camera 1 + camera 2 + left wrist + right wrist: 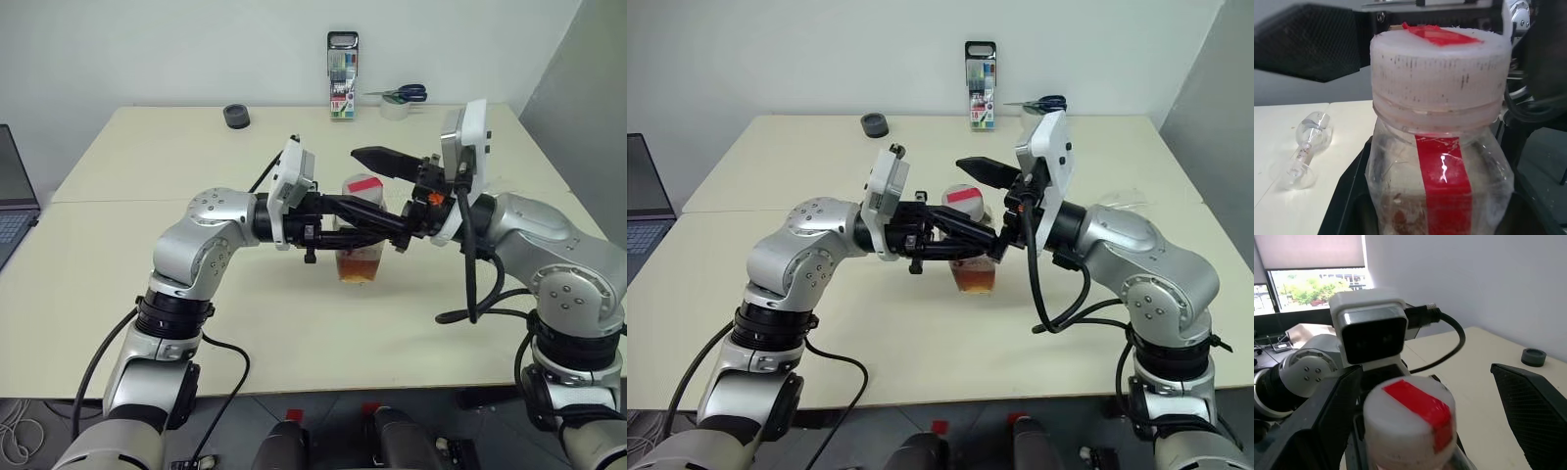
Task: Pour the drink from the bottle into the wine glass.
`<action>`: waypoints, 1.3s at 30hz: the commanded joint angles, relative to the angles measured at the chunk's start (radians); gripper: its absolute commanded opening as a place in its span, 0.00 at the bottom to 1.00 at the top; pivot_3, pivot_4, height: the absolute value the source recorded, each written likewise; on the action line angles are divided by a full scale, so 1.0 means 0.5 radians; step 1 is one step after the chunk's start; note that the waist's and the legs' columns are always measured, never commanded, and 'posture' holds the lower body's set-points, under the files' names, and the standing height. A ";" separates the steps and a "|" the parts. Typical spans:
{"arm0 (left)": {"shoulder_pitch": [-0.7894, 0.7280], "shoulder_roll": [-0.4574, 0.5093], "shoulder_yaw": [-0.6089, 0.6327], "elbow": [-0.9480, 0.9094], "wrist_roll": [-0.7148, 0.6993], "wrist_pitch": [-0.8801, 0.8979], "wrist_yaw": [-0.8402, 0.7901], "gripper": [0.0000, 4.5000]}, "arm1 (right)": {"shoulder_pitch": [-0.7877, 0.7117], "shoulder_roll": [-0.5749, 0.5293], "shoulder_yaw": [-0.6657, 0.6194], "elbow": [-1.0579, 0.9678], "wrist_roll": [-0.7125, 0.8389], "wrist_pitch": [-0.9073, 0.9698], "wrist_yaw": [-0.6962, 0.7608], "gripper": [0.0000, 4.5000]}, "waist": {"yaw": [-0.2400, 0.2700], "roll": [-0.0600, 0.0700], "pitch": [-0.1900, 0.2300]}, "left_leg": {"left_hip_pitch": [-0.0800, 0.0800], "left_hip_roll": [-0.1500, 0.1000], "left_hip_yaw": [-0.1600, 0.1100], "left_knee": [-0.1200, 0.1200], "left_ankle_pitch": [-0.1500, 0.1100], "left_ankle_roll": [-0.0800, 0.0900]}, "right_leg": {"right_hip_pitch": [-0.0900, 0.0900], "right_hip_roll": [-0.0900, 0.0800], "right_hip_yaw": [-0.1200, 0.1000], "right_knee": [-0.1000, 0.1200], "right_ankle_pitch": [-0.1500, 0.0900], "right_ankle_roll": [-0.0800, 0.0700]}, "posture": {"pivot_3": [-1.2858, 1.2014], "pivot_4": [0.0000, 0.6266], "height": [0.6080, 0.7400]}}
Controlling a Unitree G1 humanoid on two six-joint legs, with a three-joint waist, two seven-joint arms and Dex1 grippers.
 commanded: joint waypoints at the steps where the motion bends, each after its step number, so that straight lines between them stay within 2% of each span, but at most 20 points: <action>1: -0.020 0.005 0.030 -0.080 -0.013 -0.033 0.007 0.41 | 0.020 -0.066 -0.086 -0.007 -0.003 -0.052 0.021 0.99 | 0.000 0.000 0.000 | 0.000 0.000 0.001 0.000 0.000 0.000 | 0.000 0.000 0.000 0.000 0.000 0.000 | 0.52 0.24 1.00; 16: -0.036 -0.018 0.031 -0.041 0.005 -0.052 -0.003 0.41 | 0.099 -0.222 -0.210 -0.026 0.101 -0.037 -0.025 0.99 | 0.000 0.000 0.000 | 0.000 0.000 0.000 0.000 0.000 0.001 | 0.000 0.000 0.000 0.000 0.000 0.000 | 0.52 0.24 1.00; 23: -0.041 -0.025 0.028 -0.037 0.008 -0.056 0.001 0.41 | 0.050 -0.212 -0.241 0.002 0.248 0.001 -0.044 0.99 | 0.001 0.000 0.000 | 0.000 0.000 0.000 0.000 0.000 0.001 | 0.000 0.000 0.000 0.000 0.000 0.000 | 0.52 0.24 1.00; 27: -0.042 -0.024 0.030 -0.041 0.009 -0.059 0.008 0.41 | 0.034 -0.222 -0.221 0.005 0.298 0.003 -0.027 0.79 | 0.000 0.000 0.000 | 0.000 0.000 0.001 0.000 -0.003 0.006 | 0.000 0.000 0.000 0.000 0.000 0.000 | 0.52 0.24 1.00; 37: -0.028 -0.008 0.039 -0.092 -0.011 -0.035 0.045 0.41 | 0.027 -0.158 -0.116 0.027 0.336 -0.033 0.000 0.01 | 0.000 0.000 0.000 | 0.000 0.000 0.000 0.000 -0.004 0.007 | 0.000 0.000 0.000 0.000 0.000 0.000 | 0.52 0.24 1.00; 39: -0.023 -0.001 0.043 -0.102 -0.013 -0.031 0.047 0.41 | 0.023 -0.159 -0.099 0.050 0.320 -0.045 0.031 0.00 | 0.000 0.000 0.000 | 0.000 0.000 0.000 0.000 -0.004 0.007 | 0.000 0.000 0.000 0.000 0.000 0.000 | 0.52 0.24 1.00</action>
